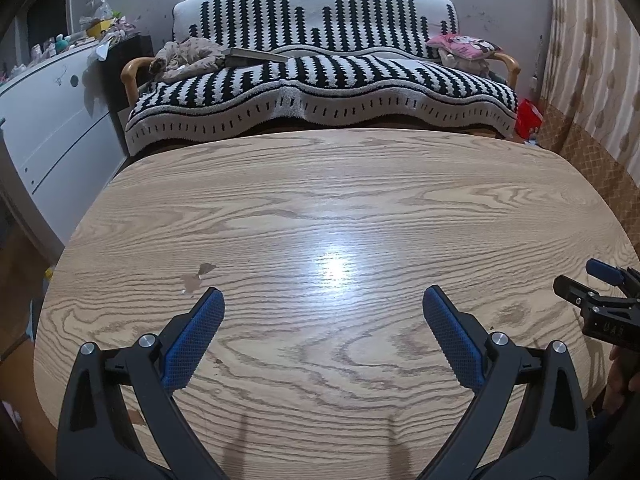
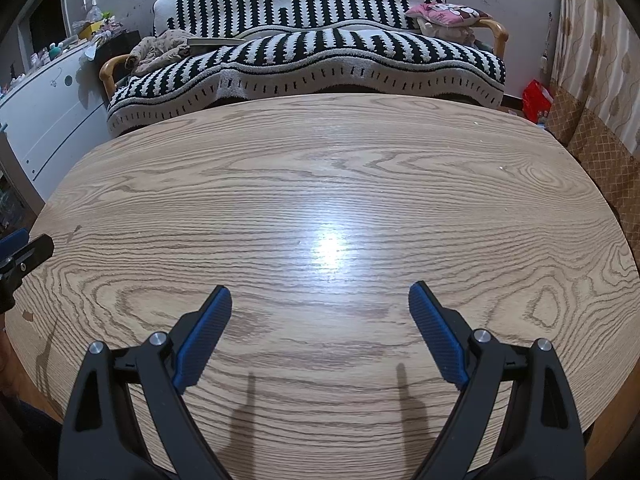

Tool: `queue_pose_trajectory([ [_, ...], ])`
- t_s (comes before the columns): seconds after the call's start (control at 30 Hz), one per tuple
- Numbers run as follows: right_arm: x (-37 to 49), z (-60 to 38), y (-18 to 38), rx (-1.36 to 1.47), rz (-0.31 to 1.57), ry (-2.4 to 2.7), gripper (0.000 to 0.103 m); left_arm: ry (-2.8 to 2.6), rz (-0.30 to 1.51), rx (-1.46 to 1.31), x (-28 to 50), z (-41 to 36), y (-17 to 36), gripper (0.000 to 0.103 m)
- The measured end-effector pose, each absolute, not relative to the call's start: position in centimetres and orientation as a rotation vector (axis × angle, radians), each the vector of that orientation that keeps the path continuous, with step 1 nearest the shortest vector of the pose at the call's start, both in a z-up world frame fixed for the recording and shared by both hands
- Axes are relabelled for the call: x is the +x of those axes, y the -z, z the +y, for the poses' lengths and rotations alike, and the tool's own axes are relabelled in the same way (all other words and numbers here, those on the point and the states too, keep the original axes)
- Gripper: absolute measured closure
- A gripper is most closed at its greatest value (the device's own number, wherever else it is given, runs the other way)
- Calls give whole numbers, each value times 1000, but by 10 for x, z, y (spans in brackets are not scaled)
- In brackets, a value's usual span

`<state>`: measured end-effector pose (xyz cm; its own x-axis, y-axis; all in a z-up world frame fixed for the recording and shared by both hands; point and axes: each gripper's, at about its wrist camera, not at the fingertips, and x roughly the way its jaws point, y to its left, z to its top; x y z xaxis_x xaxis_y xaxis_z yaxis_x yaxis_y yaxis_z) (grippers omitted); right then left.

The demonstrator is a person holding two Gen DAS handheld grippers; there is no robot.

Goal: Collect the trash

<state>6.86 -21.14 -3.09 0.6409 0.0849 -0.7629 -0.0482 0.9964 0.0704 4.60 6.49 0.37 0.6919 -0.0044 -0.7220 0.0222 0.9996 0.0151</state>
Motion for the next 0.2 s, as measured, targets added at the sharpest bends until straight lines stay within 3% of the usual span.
queue_pose_trajectory([
  [0.2,69,-211,30,44,873,-75,16,18,830,8,48,68,-1,7],
])
